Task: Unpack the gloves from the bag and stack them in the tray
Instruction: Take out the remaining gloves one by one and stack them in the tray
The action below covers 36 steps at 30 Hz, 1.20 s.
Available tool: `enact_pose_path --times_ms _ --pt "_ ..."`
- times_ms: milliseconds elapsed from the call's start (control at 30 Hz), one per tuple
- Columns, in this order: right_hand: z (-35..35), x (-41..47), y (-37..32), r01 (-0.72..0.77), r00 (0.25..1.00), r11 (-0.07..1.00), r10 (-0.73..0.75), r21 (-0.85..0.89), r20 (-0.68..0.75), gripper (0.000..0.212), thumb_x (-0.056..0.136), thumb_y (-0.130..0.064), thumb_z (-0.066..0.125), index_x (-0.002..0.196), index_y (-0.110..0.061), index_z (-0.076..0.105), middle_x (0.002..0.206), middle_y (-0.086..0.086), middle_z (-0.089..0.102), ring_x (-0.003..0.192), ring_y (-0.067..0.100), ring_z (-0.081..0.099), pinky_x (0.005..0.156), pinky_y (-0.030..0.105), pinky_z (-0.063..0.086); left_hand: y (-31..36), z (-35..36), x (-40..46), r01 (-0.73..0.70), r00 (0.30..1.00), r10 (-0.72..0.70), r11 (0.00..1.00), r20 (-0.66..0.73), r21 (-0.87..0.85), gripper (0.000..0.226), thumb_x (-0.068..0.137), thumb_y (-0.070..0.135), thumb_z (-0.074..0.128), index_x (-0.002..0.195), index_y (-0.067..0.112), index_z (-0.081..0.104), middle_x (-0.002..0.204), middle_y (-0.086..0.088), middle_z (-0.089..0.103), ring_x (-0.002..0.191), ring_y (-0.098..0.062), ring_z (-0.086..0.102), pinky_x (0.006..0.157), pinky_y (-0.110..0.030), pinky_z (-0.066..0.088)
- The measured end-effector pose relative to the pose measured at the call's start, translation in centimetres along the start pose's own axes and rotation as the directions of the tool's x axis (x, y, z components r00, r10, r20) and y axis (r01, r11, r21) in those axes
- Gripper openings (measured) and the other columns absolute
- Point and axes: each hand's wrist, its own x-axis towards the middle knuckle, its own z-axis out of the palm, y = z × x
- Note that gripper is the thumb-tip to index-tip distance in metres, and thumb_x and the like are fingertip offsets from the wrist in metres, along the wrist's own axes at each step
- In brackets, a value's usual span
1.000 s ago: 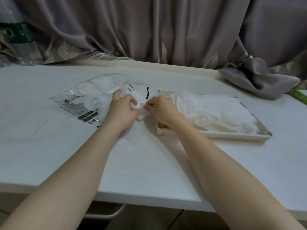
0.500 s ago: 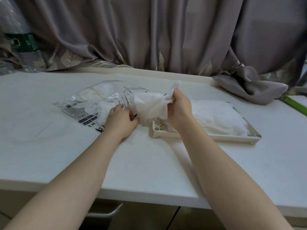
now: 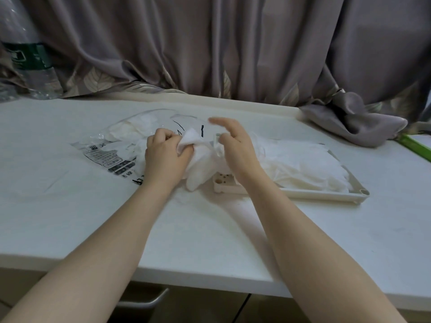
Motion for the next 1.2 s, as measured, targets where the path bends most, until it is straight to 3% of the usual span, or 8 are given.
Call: enact_pose_path --times_ms 133,233,533,700,867,1000,1100,1200 --pt "1.0 -0.8 -0.4 0.111 0.975 0.975 -0.069 -0.193 0.212 0.01 0.086 -0.022 0.063 0.094 -0.017 0.066 0.086 -0.012 0.064 0.087 0.009 0.062 0.079 0.025 0.049 0.4 0.1 -0.1 -0.03 0.999 0.031 0.999 0.025 -0.044 0.03 0.08 0.034 0.049 0.081 0.008 0.065 0.102 -0.004 0.048 0.106 -0.025 0.042 0.084 -0.03 0.036" --pt "1.3 -0.7 -0.1 0.035 0.989 0.983 -0.009 -0.179 0.146 0.008 0.088 -0.024 0.061 0.089 -0.018 0.066 0.079 -0.01 0.063 0.074 0.008 0.059 0.068 0.019 0.045 0.2 0.0 -0.1 -0.117 0.992 0.113 0.99 -0.059 -0.084 0.015 0.083 0.021 0.059 0.081 0.007 0.06 0.091 0.0 0.047 0.092 -0.025 0.049 0.068 -0.023 0.028" --pt "-0.5 0.2 -0.8 -0.31 0.927 0.77 0.376 0.558 -0.004 0.025 0.09 -0.001 0.048 0.068 -0.011 0.056 0.068 0.004 0.057 0.062 0.016 0.054 0.059 0.023 0.048 -0.4 0.0 0.0 -0.292 0.955 0.288 0.955 -0.07 -0.052 0.016 0.083 0.007 0.049 0.092 0.008 0.062 0.085 0.0 0.056 0.088 -0.029 0.049 0.071 -0.025 0.03" --pt "-2.1 1.0 -0.6 -0.339 0.824 0.547 0.566 0.765 -0.039 0.028 0.096 -0.013 0.042 0.075 -0.012 0.06 0.058 -0.001 0.064 0.057 0.015 0.062 0.057 0.025 0.051 -1.1 0.1 0.3 -0.286 0.951 0.296 0.952 -0.088 0.107 0.026 0.073 0.011 0.042 0.077 0.007 0.067 0.083 -0.01 0.056 0.084 -0.033 0.05 0.073 -0.036 0.038" --pt "-2.0 0.9 -0.7 -0.325 0.781 0.345 0.624 0.88 0.044 0.025 0.094 -0.005 0.042 0.076 -0.007 0.059 0.061 0.005 0.063 0.052 0.019 0.062 0.052 0.023 0.052 -0.4 1.0 0.4 -0.575 0.809 0.582 0.755 0.083 0.314 0.036 0.07 0.019 0.036 0.088 0.011 0.066 0.09 -0.009 0.062 0.09 -0.025 0.049 0.073 -0.032 0.035" --pt "-2.6 1.3 -0.7 -0.254 0.827 0.153 0.547 0.955 0.133 0.022 0.095 -0.006 0.038 0.085 -0.007 0.058 0.072 0.006 0.06 0.066 0.02 0.059 0.066 0.028 0.051 -0.2 1.6 0.1 -0.441 0.88 0.223 0.712 0.418 0.547 0.036 0.091 0.032 0.037 0.11 0.015 0.062 0.111 -0.004 0.057 0.11 -0.026 0.048 0.089 -0.033 0.031" --pt "-3.5 1.2 -0.6 -0.29 0.797 0.142 0.583 0.946 0.157 0.029 0.094 -0.008 0.04 0.068 -0.008 0.051 0.052 0.0 0.053 0.04 0.012 0.053 0.041 0.016 0.045 -0.2 1.2 0.1 -0.274 0.94 0.055 0.709 0.336 0.65 0.04 0.092 0.034 0.037 0.112 0.01 0.062 0.117 -0.009 0.055 0.114 -0.028 0.044 0.093 -0.035 0.031" --pt "-5.1 0.9 -0.4 -0.397 0.778 0.237 0.599 0.887 0.189 0.03 0.092 -0.008 0.039 0.065 -0.008 0.051 0.05 0.001 0.053 0.037 0.014 0.054 0.039 0.017 0.043 -0.4 0.5 0.8 -0.214 0.975 0.162 0.869 0.152 0.446 0.054 0.085 0.033 0.026 0.116 0.008 0.062 0.126 -0.009 0.054 0.122 -0.028 0.039 0.1 -0.036 0.028"
